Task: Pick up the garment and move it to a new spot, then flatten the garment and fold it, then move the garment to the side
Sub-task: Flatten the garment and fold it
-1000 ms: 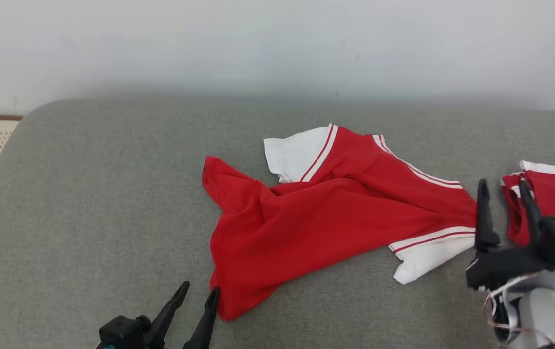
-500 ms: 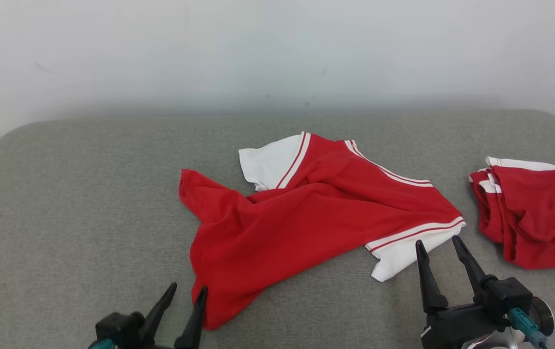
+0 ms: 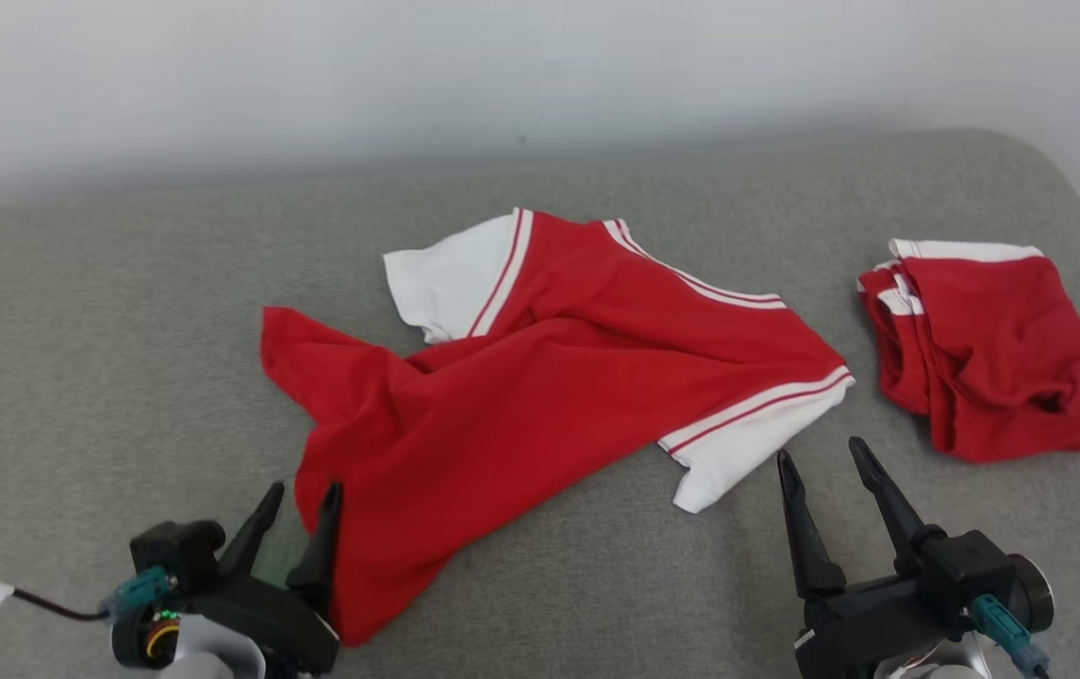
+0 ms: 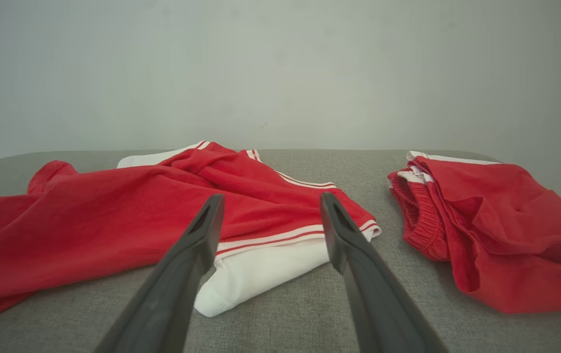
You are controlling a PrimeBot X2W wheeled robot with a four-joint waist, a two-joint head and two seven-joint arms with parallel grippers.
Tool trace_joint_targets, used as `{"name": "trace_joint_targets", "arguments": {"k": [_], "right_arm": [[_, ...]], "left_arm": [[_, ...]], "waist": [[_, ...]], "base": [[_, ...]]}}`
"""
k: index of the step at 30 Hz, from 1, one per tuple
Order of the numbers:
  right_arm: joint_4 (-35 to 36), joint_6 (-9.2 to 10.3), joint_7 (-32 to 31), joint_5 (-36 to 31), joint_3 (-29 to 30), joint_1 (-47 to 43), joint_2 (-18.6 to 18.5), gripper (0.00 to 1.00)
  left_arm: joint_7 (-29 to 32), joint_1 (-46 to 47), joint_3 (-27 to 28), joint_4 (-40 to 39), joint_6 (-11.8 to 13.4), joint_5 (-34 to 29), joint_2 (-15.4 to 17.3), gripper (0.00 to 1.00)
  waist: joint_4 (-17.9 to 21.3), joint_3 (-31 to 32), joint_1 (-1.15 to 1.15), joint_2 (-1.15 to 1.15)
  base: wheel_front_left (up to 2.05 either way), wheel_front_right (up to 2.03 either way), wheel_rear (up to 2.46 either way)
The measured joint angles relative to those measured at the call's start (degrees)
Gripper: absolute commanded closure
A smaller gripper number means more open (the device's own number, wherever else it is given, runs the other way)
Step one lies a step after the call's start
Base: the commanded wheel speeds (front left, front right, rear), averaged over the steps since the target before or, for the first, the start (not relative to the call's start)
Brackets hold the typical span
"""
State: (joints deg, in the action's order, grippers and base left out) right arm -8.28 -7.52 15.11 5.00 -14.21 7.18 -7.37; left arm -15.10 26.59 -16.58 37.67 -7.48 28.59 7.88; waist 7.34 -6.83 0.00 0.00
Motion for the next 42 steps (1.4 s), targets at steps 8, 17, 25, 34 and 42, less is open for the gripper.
{"name": "trace_joint_targets", "arguments": {"k": [8, 17, 25, 34, 42], "right_arm": [[0.29, 0.00, 0.00, 0.01, 0.47, 0.83, 0.31, 0.00], [0.34, 0.00, 0.00, 0.33, 1.59, 1.74, 0.66, 0.00], [-0.23, 0.00, 0.00, 0.59, 0.92, 3.11, 1.13, 0.00], [-1.09, 0.00, 0.00, 1.02, 0.49, 5.17, 1.41, 0.00], [-1.75, 0.00, 0.00, 1.03, 2.46, 5.04, 1.47, 0.00]], "left_arm": [[0.00, 4.69, -2.43, 4.12, 0.00, 3.43, 0.70, 0.61], [0.00, 7.17, 3.31, -8.16, 0.00, -1.23, 1.83, 1.00], [0.00, 10.45, 6.64, -11.49, 0.00, -6.38, 2.63, 1.00], [0.00, 14.76, 6.92, -1.67, 0.00, -7.01, 5.58, 0.00], [0.00, 12.14, 9.56, 0.81, 0.00, -7.69, 5.54, 0.00]], "waist": [[2.50, -3.51, 0.01, 0.00], [2.86, -5.87, 0.01, 0.00], [2.13, -7.70, 0.01, 0.01], [3.55, -10.10, 0.01, 0.00], [3.23, -8.83, 0.00, 0.00]], "base": [[0.00, 0.00, 0.00], [0.00, 0.00, 0.00], [0.00, 0.00, 0.00], [0.00, 0.00, 0.00], [0.00, 0.00, 0.00]]}}
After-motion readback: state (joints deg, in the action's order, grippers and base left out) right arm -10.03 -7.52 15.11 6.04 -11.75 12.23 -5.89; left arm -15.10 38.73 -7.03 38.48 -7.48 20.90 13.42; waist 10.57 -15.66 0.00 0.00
